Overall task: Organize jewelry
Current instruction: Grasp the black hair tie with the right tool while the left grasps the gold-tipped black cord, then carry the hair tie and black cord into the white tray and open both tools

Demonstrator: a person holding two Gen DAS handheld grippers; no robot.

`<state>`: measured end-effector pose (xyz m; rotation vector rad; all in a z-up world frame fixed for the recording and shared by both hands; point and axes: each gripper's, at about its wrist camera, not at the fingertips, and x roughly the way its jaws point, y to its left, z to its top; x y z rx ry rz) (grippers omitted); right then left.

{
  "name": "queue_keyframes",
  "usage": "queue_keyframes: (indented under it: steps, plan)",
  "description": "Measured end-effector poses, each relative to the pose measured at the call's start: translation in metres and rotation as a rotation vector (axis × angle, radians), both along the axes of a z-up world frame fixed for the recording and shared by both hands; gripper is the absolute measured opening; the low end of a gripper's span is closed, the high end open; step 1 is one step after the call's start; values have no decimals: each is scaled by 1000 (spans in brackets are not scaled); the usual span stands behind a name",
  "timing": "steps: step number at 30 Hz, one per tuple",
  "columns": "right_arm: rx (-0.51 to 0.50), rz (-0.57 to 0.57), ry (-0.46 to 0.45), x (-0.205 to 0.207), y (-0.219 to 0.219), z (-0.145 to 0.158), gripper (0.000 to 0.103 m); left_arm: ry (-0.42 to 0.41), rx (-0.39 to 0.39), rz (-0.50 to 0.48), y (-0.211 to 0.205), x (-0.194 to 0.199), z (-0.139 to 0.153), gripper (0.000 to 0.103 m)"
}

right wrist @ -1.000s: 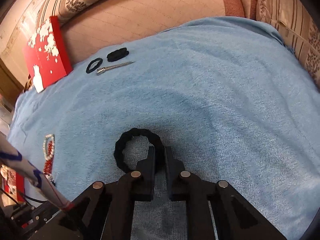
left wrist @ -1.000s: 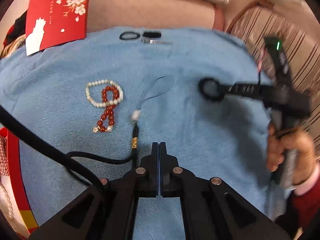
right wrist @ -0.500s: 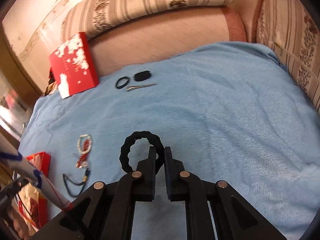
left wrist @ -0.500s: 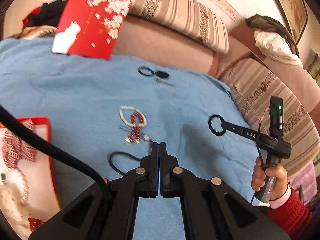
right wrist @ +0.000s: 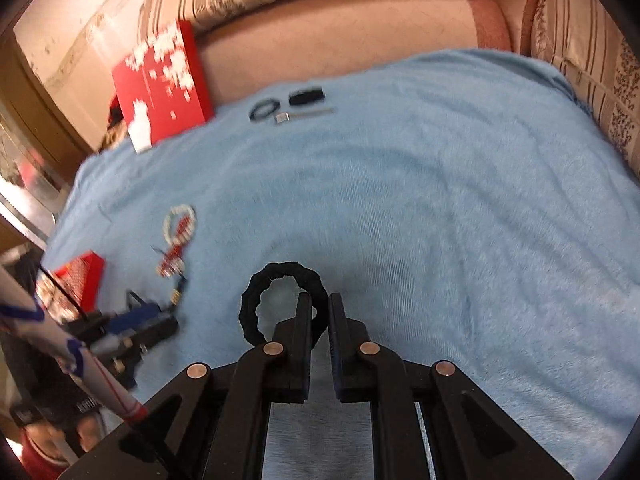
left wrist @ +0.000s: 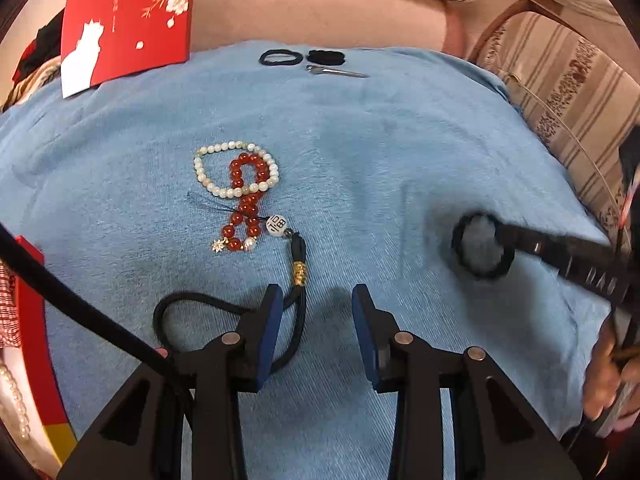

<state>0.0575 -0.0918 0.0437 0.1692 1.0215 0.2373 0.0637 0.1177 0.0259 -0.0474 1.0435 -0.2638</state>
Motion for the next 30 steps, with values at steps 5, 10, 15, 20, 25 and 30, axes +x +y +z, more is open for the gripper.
queue_keyframes:
  steps: [5,10,15,20,25,30]
  plan:
    - [-11,14,10,4,0,-19,13,-4,54,-12,-9,7,-6,35]
    - [-31,26,-16,3,7,-25,25,-9,106,-19,-15,6,-5,7]
    - [-48,25,-17,3,11,-23,9,-5,-7,8,0,0,8,6]
    - [-17,13,-46,-3,8,-5,9,-74,-140,25,23,-19,42,6]
    - [-9,41,-88,-15,21,20,9,-150,-226,102,66,-43,75,6]
    - [8,89,-120,-24,49,46,9,-213,-291,230,129,-68,106,6]
